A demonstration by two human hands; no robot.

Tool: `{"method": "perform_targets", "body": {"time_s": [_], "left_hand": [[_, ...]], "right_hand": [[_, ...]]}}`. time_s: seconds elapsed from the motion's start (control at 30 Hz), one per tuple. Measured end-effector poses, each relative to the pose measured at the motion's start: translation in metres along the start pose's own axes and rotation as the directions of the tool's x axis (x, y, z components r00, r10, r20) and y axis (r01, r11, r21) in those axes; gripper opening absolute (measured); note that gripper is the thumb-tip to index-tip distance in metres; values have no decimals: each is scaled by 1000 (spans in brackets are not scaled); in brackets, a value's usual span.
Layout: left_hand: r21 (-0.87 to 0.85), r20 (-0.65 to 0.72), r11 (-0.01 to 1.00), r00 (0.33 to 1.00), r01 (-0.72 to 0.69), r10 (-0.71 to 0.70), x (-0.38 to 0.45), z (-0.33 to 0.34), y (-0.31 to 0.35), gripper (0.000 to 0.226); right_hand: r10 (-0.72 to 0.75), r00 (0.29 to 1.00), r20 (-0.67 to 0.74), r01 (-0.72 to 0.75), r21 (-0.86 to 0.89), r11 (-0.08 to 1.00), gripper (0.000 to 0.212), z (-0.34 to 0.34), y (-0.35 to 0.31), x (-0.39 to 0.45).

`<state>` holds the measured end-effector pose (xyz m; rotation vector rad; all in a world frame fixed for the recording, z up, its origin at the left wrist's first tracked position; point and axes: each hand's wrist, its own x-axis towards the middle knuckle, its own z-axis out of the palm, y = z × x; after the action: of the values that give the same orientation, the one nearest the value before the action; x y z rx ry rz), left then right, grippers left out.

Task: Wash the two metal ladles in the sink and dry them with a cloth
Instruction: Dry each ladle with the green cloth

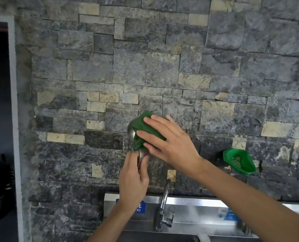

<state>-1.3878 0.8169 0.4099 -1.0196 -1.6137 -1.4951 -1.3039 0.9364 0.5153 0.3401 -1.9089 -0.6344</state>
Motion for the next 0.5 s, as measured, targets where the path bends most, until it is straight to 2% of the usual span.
{"method": "perform_targets", "body": {"time_s": [0.13,0.3,0.4,0.5], "left_hand": [[139,-12,990,1000,-25,27,15,3,1,19],[342,13,940,1000,-9,5,28,2,0,23],[296,60,954,998,-43,26,25,-3,-4,23],[205,118,973,990,-106,83,19,-7,-14,18]], "right_hand": [[-72,997,16,73,-50,996,35,5,9,-2],[-74,996,55,78,-63,995,40,5,18,1],[20,998,57,-23,36,999,36,-4,17,8],[186,980,67,-197,232,953,37,-12,23,15]]}}
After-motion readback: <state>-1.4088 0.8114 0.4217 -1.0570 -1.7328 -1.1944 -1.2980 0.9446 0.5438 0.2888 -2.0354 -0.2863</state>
